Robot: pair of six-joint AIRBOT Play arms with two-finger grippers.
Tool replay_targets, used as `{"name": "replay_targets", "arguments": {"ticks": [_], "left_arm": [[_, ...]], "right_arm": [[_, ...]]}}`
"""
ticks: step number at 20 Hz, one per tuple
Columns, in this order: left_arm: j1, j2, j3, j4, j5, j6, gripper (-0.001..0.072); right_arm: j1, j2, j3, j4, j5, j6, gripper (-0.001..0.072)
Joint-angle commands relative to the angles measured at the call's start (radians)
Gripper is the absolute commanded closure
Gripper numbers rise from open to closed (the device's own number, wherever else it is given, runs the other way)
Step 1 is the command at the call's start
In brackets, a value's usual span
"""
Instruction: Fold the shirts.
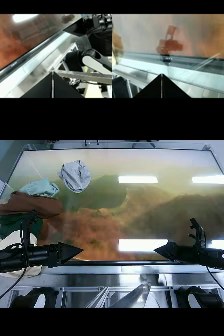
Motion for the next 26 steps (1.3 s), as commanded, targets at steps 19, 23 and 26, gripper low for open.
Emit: {"name": "replay_targets", "arguments": {"ticks": [19, 23, 26], "left_arm": [[0.026, -1.701, 1.680, 0.595, 0.502, -0.220, -0.0005], [-0.019, -1.686, 1.561, 0.689, 0.655, -0.217, -0.0005], [-0.037, -1.686, 1.582, 0.762, 0.619, -0.216, 0.0016]], "right_arm": [[0.001, -0.268, 0.006, 0.022, -0.426, -0.116, 0.0297], [0.001, -0.268, 0.006, 0.022, -0.430, -0.116, 0.0297], [0.001, -0.268, 0.006, 0.022, -0.431, -0.116, 0.0297]]}}
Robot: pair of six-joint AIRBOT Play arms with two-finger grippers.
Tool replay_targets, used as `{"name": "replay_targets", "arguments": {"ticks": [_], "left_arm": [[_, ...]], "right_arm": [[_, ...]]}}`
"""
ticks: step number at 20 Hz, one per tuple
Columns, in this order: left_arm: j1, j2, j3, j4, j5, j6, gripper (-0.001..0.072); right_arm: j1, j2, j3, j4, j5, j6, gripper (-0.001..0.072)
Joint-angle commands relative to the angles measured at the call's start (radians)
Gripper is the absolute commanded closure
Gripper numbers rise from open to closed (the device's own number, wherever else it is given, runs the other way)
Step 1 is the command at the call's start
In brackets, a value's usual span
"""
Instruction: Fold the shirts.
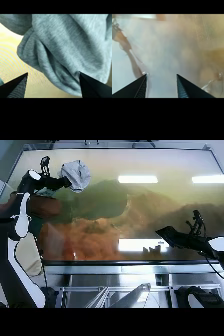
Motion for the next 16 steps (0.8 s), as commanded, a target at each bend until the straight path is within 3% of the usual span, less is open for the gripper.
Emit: {"name": "replay_targets", "arguments": {"ticks": [1, 3, 4, 6, 8, 13, 14, 15, 16], "left_arm": [[-0.023, -0.015, 0.026, 0.105, 0.002, -0.016, 0.0039], [-0.034, -0.015, 0.044, 0.103, -0.023, -0.016, 0.0225], [-0.037, -0.013, 0.044, 0.103, -0.028, -0.016, 0.0357], [-0.050, -0.011, 0.044, 0.104, -0.068, -0.015, 0.0686], [-0.050, 0.006, 0.044, 0.105, -0.143, -0.016, 0.0678], [-0.014, 0.203, 0.043, 0.082, -0.414, -0.018, 0.0686], [-0.014, 0.269, 0.043, 0.019, -0.475, -0.005, 0.0686], [-0.014, 0.328, 0.043, -0.081, -0.536, 0.017, 0.0685], [-0.021, 0.386, 0.037, -0.227, -0.613, 0.055, 0.0685]], "right_arm": [[0.000, -0.001, 0.001, 0.000, -0.009, 0.000, 0.0298], [0.000, -0.001, 0.001, 0.000, -0.017, 0.000, 0.0298], [0.000, -0.001, 0.001, 0.000, -0.017, 0.000, 0.0299], [0.000, 0.000, 0.001, 0.000, -0.016, 0.000, 0.0301], [0.000, 0.000, 0.001, 0.000, -0.015, 0.000, 0.0367], [0.000, 0.003, 0.003, 0.000, -0.012, -0.016, 0.0373], [0.000, 0.003, 0.010, 0.000, -0.006, -0.042, 0.0436], [0.000, 0.004, 0.025, -0.001, 0.008, -0.086, 0.0664], [0.000, 0.003, 0.046, -0.002, 0.014, -0.122, 0.0695]]}}
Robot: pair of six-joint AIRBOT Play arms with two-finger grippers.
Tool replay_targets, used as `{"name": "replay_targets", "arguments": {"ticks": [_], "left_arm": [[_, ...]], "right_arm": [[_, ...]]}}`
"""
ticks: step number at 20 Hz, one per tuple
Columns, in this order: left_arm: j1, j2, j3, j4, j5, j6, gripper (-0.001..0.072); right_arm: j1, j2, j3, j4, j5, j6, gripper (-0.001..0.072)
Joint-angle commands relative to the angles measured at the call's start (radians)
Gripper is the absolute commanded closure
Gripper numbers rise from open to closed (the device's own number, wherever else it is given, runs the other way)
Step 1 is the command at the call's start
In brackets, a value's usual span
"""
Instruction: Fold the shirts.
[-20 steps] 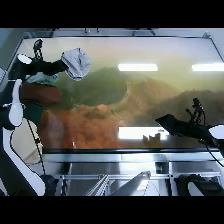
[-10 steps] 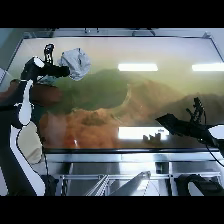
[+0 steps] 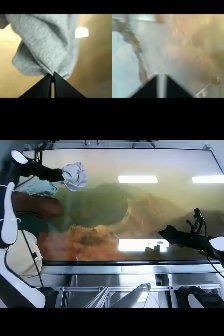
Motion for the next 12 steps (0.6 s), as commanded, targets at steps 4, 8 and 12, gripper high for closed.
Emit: {"name": "replay_targets", "arguments": {"ticks": [4, 8, 12], "left_arm": [[-0.083, 0.314, -0.186, -0.646, -0.392, 0.107, 0.0685], [-0.215, 0.397, -0.419, -0.652, -0.314, 0.110, 0.0685], [-0.240, 0.396, -0.539, -0.631, -0.123, 0.113, 0.0511]], "right_arm": [[-0.014, 0.002, 0.117, -0.002, 0.020, -0.151, 0.0696], [-0.014, 0.002, 0.158, -0.002, 0.059, -0.169, 0.0696], [-0.014, 0.000, 0.158, -0.002, 0.139, -0.206, 0.0287]]}}
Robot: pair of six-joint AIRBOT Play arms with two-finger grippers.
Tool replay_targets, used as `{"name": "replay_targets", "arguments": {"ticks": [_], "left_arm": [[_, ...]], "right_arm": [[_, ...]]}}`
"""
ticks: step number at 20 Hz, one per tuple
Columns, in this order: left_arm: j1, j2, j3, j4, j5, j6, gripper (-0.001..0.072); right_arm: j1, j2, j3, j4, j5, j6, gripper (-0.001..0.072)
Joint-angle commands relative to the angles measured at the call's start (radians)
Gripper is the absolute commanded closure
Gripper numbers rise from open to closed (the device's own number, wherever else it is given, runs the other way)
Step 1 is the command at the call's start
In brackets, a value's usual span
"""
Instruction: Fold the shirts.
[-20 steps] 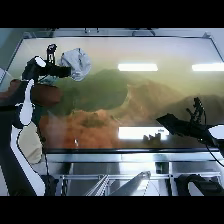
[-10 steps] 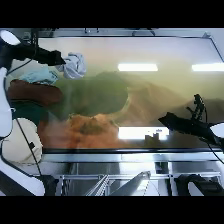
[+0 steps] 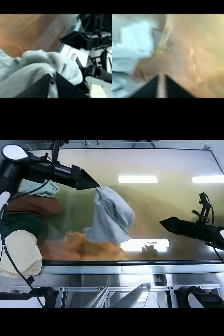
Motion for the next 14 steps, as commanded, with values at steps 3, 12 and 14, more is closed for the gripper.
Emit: {"name": "replay_targets", "arguments": {"ticks": [3, 12, 14], "left_arm": [[0.009, 0.018, -0.116, 0.184, 0.066, -0.035, -0.0006], [-0.051, 0.018, -0.594, 0.344, 0.138, -0.047, -0.0003], [-0.099, 0.016, -0.670, 0.356, 0.251, -0.040, -0.0002]], "right_arm": [[-0.001, -0.003, 0.008, 0.000, 0.085, -0.121, 0.0130], [0.108, -0.375, 0.008, 0.100, 0.128, -0.297, 0.0133], [0.179, -0.465, 0.012, 0.147, 0.099, -0.328, 0.0136]]}}
